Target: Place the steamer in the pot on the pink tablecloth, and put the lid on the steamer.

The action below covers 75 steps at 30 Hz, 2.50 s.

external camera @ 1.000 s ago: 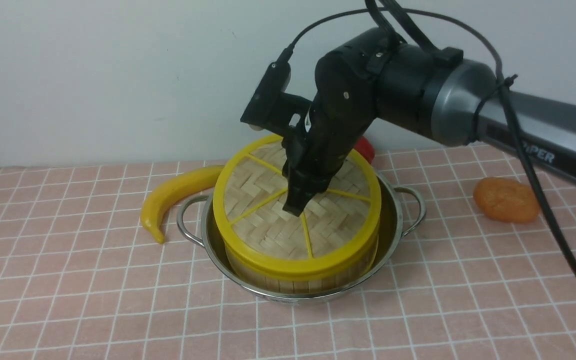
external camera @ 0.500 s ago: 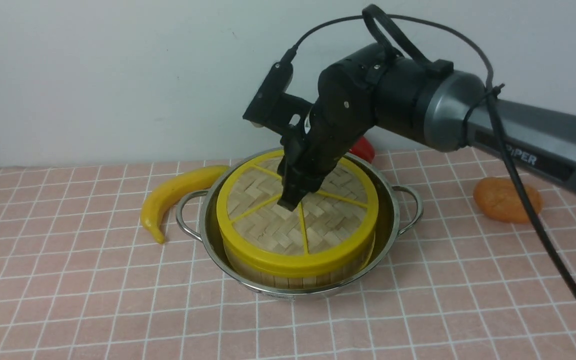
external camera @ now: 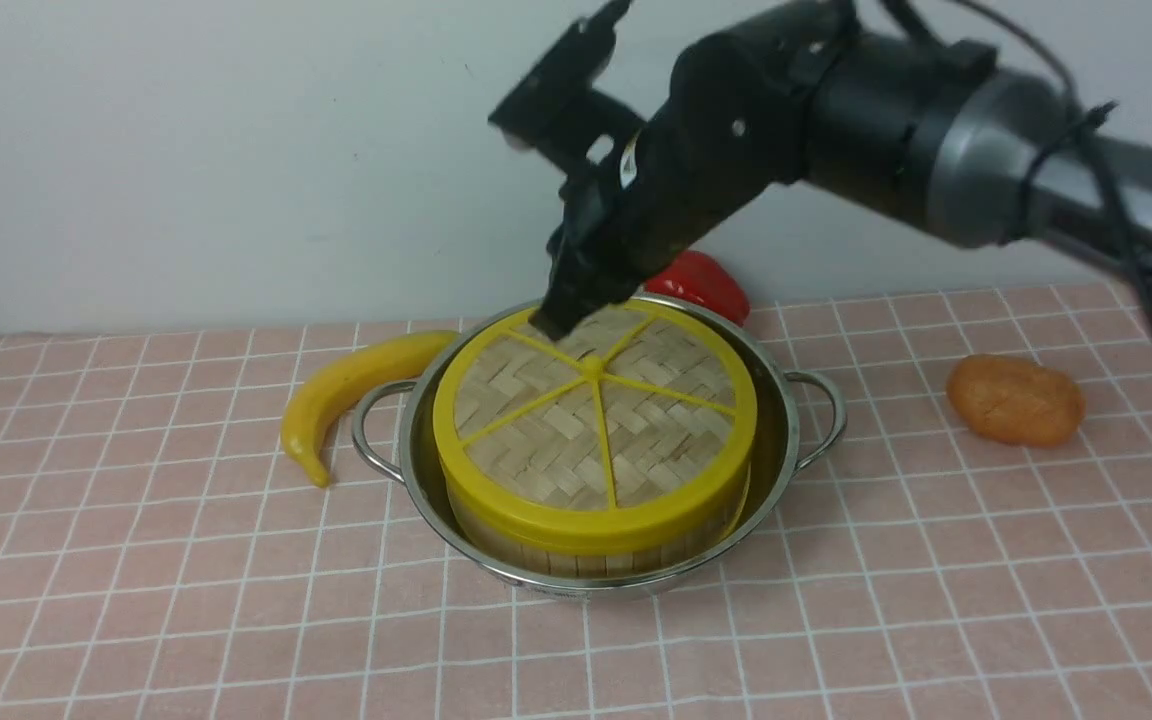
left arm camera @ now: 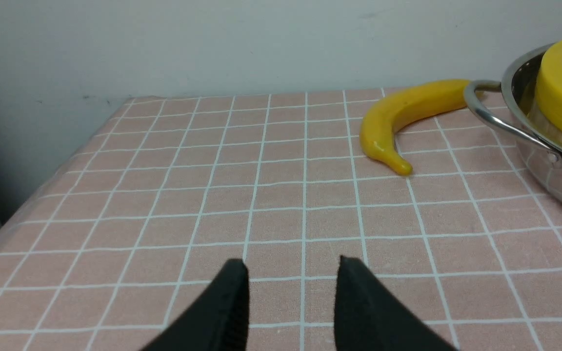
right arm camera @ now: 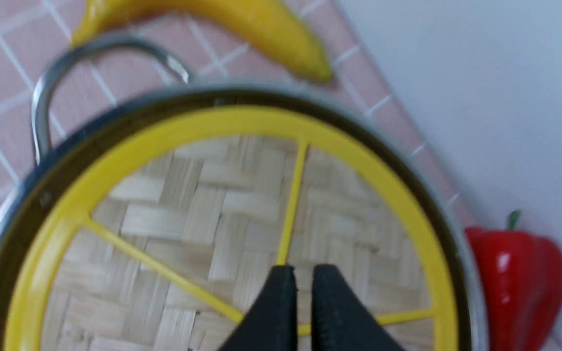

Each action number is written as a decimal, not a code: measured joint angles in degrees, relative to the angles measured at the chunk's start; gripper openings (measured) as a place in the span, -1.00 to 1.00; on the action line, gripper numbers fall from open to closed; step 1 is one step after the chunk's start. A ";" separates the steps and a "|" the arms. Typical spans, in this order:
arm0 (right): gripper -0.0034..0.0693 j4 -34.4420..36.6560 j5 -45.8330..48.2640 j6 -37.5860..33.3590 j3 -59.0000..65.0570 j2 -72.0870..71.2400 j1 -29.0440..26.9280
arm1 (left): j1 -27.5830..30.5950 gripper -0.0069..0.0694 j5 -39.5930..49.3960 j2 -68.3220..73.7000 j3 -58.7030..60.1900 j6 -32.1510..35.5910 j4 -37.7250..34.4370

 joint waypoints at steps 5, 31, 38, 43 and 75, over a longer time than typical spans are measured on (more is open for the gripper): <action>-0.94 0.43 -1.29 2.07 0.00 -8.64 0.00 | 0.00 -0.18 0.00 0.00 0.00 0.00 0.00; -0.84 6.34 -1.91 7.43 32.83 -35.22 -1.57 | 0.00 -0.18 0.00 0.00 0.00 0.00 0.00; -0.78 5.76 -19.54 10.56 68.56 -63.51 -12.12 | 0.00 -0.18 0.00 0.00 0.00 0.00 0.00; -0.75 5.81 -33.37 11.17 89.28 -84.39 -23.81 | 0.00 -0.18 0.00 0.00 0.00 0.00 0.00; -0.46 5.86 -30.06 14.22 111.24 -114.48 -28.95 | 0.00 -0.18 0.01 0.00 0.00 0.00 0.00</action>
